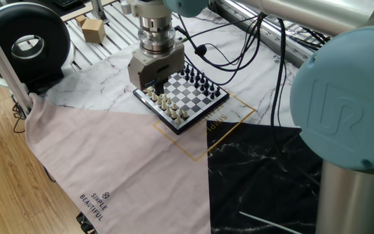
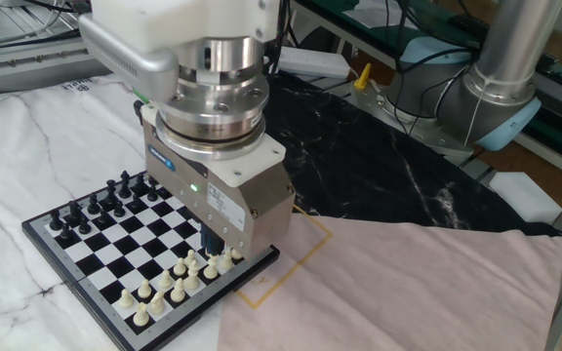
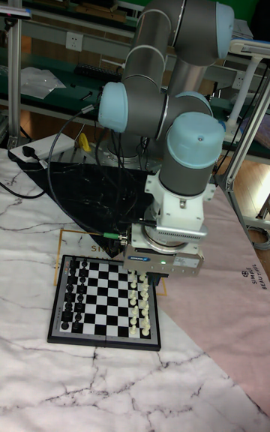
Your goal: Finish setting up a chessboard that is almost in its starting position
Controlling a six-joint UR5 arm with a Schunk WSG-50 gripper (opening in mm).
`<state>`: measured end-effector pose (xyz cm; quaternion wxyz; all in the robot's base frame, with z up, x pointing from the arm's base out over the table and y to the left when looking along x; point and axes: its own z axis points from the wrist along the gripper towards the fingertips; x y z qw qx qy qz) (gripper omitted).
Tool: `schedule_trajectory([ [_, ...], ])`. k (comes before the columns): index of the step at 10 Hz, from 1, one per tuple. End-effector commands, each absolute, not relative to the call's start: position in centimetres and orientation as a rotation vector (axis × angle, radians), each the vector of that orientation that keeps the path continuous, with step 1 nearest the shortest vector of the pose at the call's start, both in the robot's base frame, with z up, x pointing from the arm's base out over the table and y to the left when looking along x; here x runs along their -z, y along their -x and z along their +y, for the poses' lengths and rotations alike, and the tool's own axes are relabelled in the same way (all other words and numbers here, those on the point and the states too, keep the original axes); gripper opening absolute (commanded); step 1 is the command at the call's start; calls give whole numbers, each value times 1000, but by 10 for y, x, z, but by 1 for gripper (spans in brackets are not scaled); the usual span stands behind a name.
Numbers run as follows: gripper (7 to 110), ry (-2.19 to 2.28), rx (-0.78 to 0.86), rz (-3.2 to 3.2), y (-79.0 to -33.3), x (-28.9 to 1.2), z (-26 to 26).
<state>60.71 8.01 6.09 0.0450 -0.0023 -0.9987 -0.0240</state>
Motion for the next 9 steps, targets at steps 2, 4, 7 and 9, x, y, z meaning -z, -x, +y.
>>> schedule_trajectory([
  [2, 7, 1, 98, -3074, -620, -70, 91],
  [4, 7, 1, 30, -3081, -626, -76, 86],
  [7, 7, -37, 50, -3144, -654, -103, 73],
  [9, 7, -113, 69, -3208, -673, -125, 57],
])
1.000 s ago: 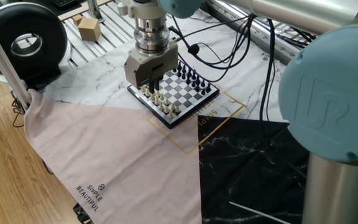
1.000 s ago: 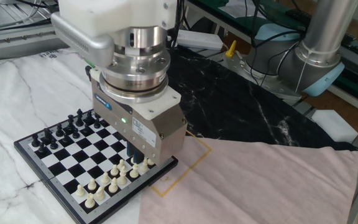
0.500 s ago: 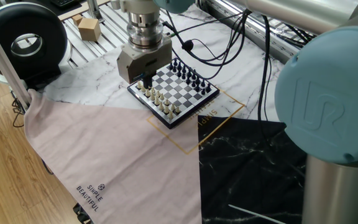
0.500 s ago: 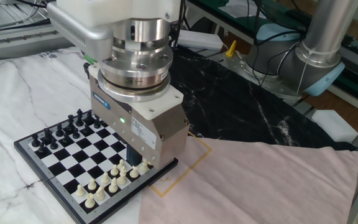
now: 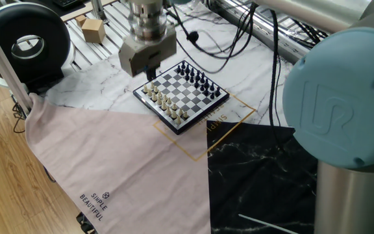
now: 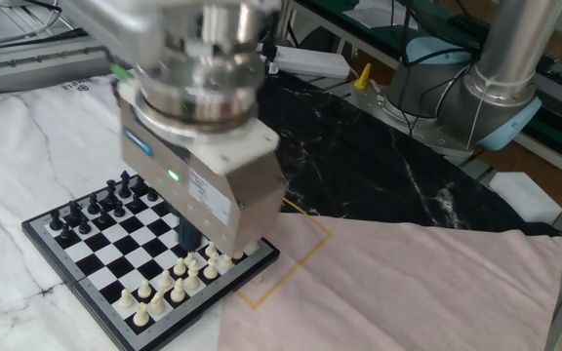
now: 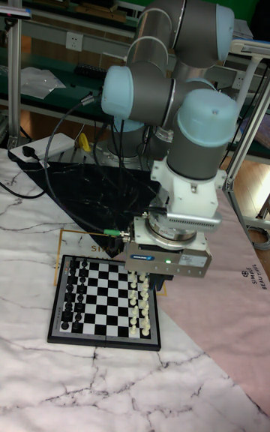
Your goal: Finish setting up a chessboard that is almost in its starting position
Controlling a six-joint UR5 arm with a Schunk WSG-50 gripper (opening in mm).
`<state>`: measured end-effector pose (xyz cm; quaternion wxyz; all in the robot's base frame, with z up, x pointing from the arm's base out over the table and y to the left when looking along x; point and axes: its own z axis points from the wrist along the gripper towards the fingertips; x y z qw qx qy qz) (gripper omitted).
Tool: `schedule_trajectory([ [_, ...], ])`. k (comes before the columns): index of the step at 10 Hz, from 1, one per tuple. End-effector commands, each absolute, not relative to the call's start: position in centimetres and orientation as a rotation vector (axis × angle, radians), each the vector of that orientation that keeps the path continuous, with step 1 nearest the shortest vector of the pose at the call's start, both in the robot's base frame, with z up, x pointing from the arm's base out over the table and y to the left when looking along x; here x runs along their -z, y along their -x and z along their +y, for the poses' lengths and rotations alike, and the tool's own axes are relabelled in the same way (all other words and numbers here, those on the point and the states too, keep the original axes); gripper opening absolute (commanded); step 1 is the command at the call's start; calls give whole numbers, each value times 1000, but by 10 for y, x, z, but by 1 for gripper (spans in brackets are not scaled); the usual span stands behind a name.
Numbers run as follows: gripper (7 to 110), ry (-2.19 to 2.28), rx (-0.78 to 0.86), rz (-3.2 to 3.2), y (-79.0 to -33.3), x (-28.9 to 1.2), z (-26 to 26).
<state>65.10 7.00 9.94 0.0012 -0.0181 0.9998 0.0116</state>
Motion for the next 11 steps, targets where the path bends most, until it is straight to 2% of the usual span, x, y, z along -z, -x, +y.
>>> schedule_trajectory([
  [1, 7, 143, -68, 3009, -687, -136, 47],
  [3, 7, 170, -36, 2918, -696, -152, 31],
  [4, 7, 111, -118, 2920, -688, -152, 38],
  [6, 7, 112, -162, 2849, -697, -149, 29],
  [8, 7, 102, -93, 2839, -701, -148, 16],
  [11, 7, 96, -90, 2844, -708, -140, 15],
])
